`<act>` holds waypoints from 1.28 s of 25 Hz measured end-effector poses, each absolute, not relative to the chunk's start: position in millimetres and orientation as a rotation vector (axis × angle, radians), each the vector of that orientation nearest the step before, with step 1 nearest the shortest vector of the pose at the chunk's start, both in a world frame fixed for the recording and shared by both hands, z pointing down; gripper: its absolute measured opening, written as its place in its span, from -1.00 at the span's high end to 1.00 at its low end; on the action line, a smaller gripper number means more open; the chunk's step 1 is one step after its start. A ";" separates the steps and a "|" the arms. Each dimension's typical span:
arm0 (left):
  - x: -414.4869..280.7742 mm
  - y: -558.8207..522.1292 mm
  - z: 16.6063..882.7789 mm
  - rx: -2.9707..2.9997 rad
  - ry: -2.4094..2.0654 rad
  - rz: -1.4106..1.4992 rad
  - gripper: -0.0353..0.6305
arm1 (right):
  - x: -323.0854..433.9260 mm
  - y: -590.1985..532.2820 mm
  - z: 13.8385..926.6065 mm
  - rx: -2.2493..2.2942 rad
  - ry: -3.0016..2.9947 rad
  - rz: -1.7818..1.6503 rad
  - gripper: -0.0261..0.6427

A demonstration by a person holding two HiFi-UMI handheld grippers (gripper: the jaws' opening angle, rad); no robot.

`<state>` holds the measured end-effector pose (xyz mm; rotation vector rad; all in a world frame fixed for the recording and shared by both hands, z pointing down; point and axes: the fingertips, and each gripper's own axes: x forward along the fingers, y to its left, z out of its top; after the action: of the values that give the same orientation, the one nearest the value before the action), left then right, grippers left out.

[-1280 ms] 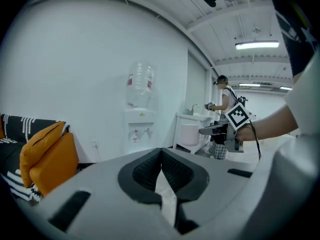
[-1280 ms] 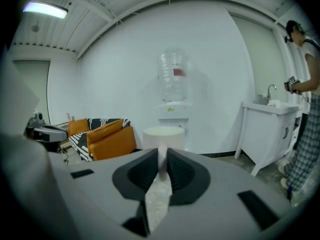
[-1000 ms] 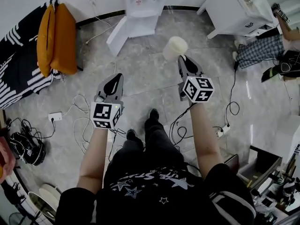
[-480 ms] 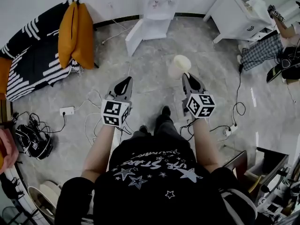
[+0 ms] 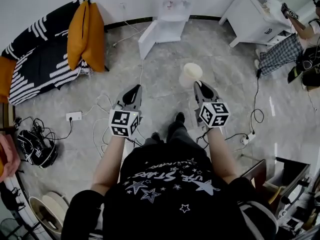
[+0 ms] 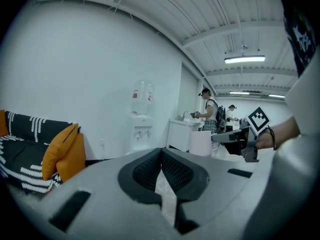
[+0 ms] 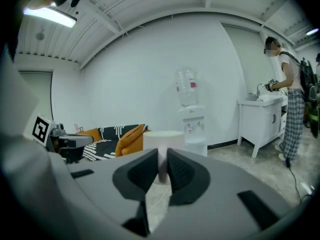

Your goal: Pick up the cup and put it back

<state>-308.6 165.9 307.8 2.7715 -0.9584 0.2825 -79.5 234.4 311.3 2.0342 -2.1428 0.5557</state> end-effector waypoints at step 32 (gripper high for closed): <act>3.0 -5.7 329.1 2.602 -1.289 0.389 0.87 | 236.8 17.0 381.3 1.596 -2.348 0.558 0.78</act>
<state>3.0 -5.7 329.1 2.6024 -1.2887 0.3888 236.8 17.0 381.3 1.5958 -2.3479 0.5582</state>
